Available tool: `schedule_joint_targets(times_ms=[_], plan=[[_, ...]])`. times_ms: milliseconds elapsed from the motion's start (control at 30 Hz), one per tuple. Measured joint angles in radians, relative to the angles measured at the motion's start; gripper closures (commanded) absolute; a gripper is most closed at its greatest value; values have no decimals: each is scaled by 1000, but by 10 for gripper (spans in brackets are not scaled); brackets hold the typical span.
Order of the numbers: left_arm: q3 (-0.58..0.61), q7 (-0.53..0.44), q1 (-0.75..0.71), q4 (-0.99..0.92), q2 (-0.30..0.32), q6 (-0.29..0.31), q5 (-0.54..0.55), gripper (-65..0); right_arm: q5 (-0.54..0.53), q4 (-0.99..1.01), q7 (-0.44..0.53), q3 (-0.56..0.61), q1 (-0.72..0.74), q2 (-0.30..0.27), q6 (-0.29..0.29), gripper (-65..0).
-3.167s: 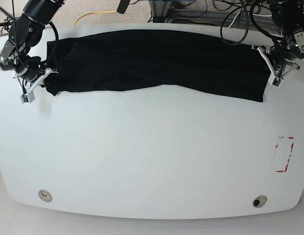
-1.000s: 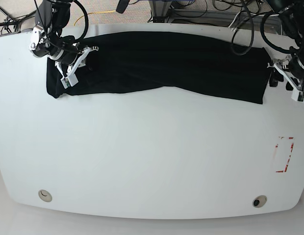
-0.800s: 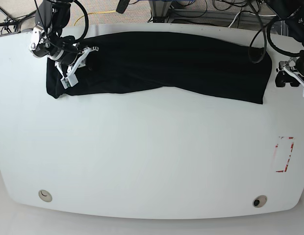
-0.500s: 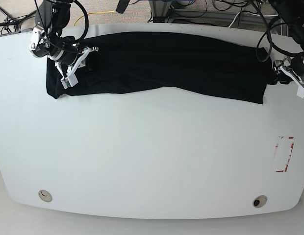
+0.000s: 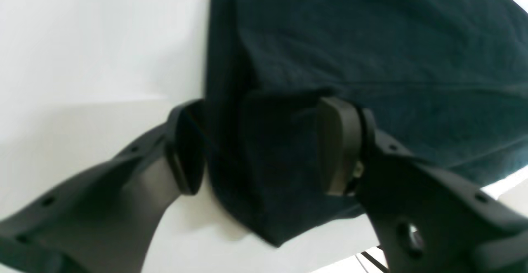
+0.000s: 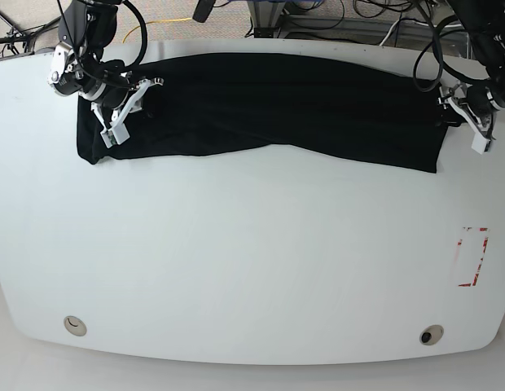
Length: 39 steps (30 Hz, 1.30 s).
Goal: Fold the T-shirt properly
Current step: 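Move the left gripper to the strip's middle and grasp it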
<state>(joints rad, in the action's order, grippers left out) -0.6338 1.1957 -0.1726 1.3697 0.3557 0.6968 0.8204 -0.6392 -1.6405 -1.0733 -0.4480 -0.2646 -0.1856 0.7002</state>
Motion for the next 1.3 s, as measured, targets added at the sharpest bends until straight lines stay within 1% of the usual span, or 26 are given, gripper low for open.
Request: schedule_joint_targets(times_ms=[100,233,267,333,367,433,467,500,700,767,900,1067,1167,1267,1300], plan=[[32,-15,-1,-23,-2,0,68,-375,0,0,0,0,0,0,0,-55],[66,-20,-2,-37,2,1,102,-371,0,0,0,0,1,0,0,-55],[70,-23,-2,-37,3,1,102,-360,0,0,0,0,1,2,0,-55],[83,-25,0,-37,3,1,102,-281,1,0,0,-4,1,8,0,-55],[91,-24,0,-37,3,0,102,-219,1,0,0,-4,1,8,0,-55],[106,-12,0,-37,2,1,100,-71,2,0,0,-4,1,8,0,-55],[110,-7,0,-37,0,0,98,-24,4,0,0,-3,1,9,0,-55],[111,-6,-3,-38,-2,1,92,-6,4,0,0,-3,1,9,0,-55],[111,-1,-8,-27,-4,0,89,-17,4,0,0,-3,3,9,0,-55],[112,21,-25,24,-4,0,66,-17,4,0,0,-3,2,9,0,-55],[113,34,-65,196,0,-1,65,-17,5,0,0,-3,3,11,0,-55],[180,169,-34,396,-2,-3,63,-21,5,0,0,-4,3,11,0,-55],[248,209,0,494,-43,-2,93,-21,6,0,1,-4,3,11,0,-55],[325,212,24,518,-87,0,137,-22,5,0,0,-4,3,11,0,-55],[344,211,32,518,-95,0,133,-22,5,0,0,-3,3,11,0,-55]])
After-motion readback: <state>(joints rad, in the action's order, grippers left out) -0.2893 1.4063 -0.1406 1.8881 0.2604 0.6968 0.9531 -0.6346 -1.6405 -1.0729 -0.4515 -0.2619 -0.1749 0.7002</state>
